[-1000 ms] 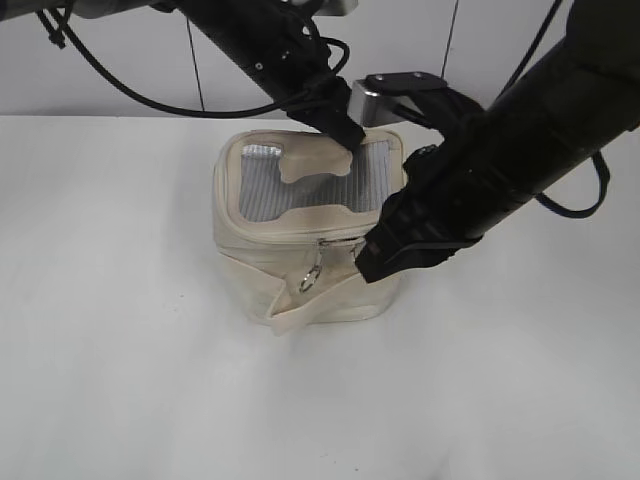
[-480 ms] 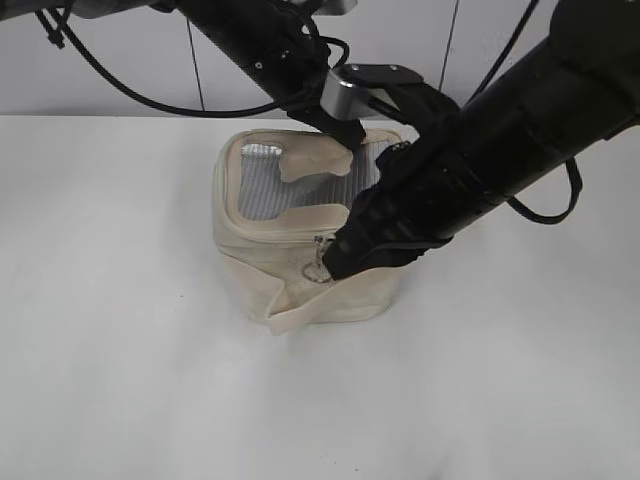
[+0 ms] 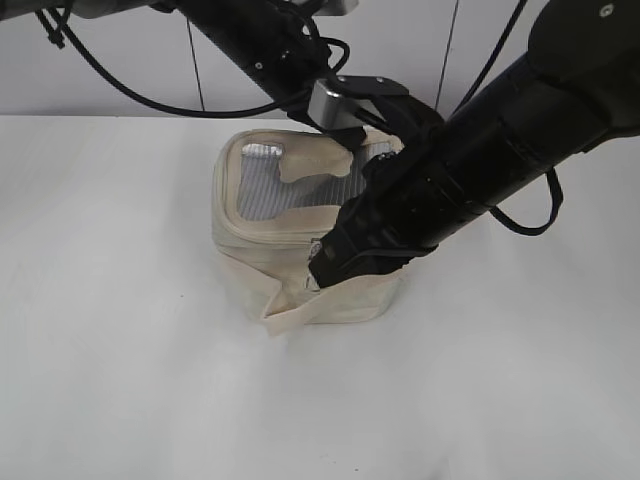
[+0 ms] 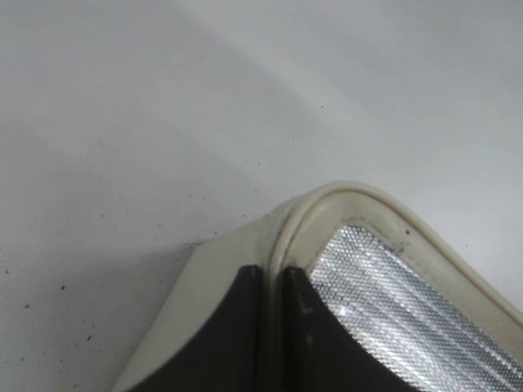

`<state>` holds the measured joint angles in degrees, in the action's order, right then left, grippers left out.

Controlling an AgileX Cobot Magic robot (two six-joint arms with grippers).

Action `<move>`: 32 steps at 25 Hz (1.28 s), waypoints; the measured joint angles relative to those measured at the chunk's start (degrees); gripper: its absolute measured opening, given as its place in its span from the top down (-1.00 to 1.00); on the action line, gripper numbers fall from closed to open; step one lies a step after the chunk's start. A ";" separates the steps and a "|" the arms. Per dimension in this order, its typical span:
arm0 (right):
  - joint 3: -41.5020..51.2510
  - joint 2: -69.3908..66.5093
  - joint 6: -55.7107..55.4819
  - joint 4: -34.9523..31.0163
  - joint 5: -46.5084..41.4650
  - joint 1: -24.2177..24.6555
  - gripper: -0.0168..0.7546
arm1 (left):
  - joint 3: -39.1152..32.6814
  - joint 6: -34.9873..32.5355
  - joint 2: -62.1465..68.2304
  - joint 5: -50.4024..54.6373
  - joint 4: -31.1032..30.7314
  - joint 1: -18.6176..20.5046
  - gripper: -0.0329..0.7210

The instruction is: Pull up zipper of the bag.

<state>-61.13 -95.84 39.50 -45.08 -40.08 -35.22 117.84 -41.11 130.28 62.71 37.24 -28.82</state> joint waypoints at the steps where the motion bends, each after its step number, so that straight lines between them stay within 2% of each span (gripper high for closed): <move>1: 0.00 0.00 -0.14 -0.45 0.00 -0.05 0.83 | 0.00 0.00 0.00 -0.12 0.00 0.00 0.81; 3: 0.00 0.46 -0.47 -1.62 -0.69 -0.41 0.58 | 0.00 0.00 0.00 -0.85 -0.20 0.00 0.81; 8: 0.00 3.74 -2.86 -0.92 -2.03 -0.81 -0.37 | 0.00 0.46 -0.16 -2.55 -0.52 0.05 0.67; 11: 0.00 5.94 -8.05 5.13 -0.46 -0.69 -0.60 | 0.43 0.80 -1.93 -4.74 -1.20 0.05 0.48; 14: 0.00 7.51 -17.52 14.50 0.87 -0.10 -0.65 | 0.64 0.87 -4.36 -4.63 -2.66 0.05 0.32; 19: 0.00 8.14 -32.37 28.53 0.38 2.76 -0.65 | 0.68 4.82 -6.15 0.41 -7.65 0.05 0.26; 28: 0.00 11.33 -42.05 38.56 -6.14 10.67 -0.58 | 0.70 23.30 -7.91 7.21 -26.40 0.05 0.25; 32: 0.00 14.53 -45.22 44.38 -10.88 12.74 -0.58 | 0.70 29.41 -11.92 7.27 -30.27 0.05 0.25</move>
<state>-61.13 -81.31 -5.72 -0.70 -50.96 -22.48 118.55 -11.70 118.36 69.98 6.97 -28.77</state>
